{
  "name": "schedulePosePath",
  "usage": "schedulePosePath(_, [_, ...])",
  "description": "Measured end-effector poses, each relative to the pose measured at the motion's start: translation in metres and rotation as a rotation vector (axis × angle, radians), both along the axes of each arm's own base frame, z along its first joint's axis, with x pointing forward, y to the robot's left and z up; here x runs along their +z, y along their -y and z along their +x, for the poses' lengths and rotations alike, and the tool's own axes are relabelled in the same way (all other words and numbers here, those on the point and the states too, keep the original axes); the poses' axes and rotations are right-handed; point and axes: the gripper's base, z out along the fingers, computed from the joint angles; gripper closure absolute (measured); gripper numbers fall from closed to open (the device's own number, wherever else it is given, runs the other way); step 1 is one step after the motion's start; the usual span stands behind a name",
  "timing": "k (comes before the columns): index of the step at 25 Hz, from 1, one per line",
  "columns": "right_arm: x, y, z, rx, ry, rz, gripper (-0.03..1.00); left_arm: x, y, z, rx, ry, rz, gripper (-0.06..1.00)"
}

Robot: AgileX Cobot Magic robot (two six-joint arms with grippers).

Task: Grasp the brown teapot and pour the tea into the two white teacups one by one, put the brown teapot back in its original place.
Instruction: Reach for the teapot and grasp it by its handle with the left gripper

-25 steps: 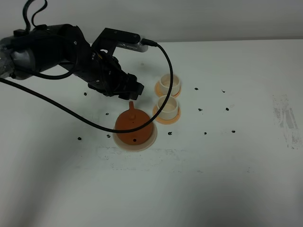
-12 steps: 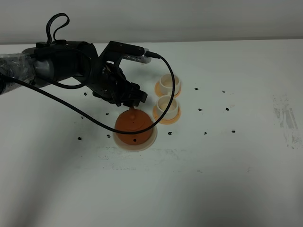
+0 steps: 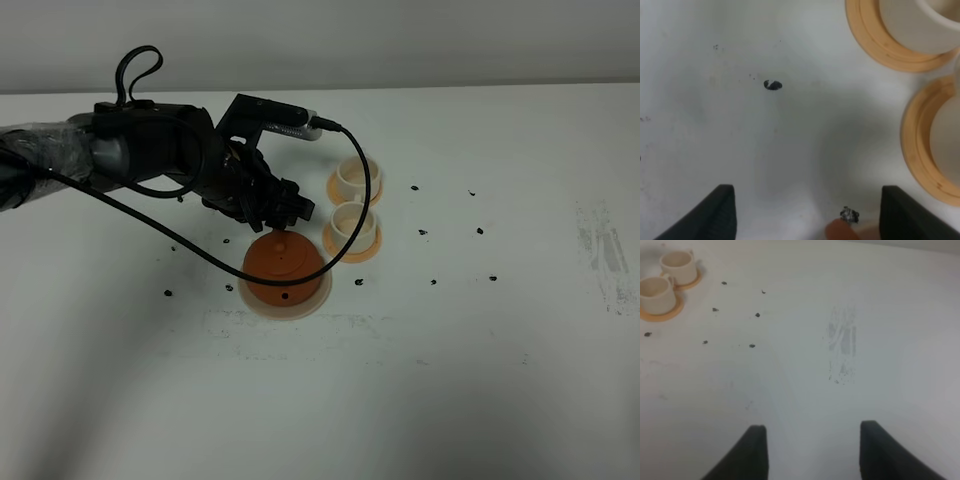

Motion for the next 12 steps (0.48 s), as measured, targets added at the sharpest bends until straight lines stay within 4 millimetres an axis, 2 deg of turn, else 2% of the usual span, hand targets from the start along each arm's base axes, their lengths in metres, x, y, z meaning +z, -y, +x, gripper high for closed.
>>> schedulePosePath(7, [0.0, 0.0, 0.0, 0.0, 0.0, 0.0, 0.56, -0.0003, -0.001, 0.0003, -0.023, 0.012, 0.026, 0.36])
schedulePosePath(12, [0.0, 0.0, 0.0, 0.0, 0.0, 0.0, 0.56, 0.0083, -0.0029, -0.0007, -0.054, 0.031, 0.059, 0.36])
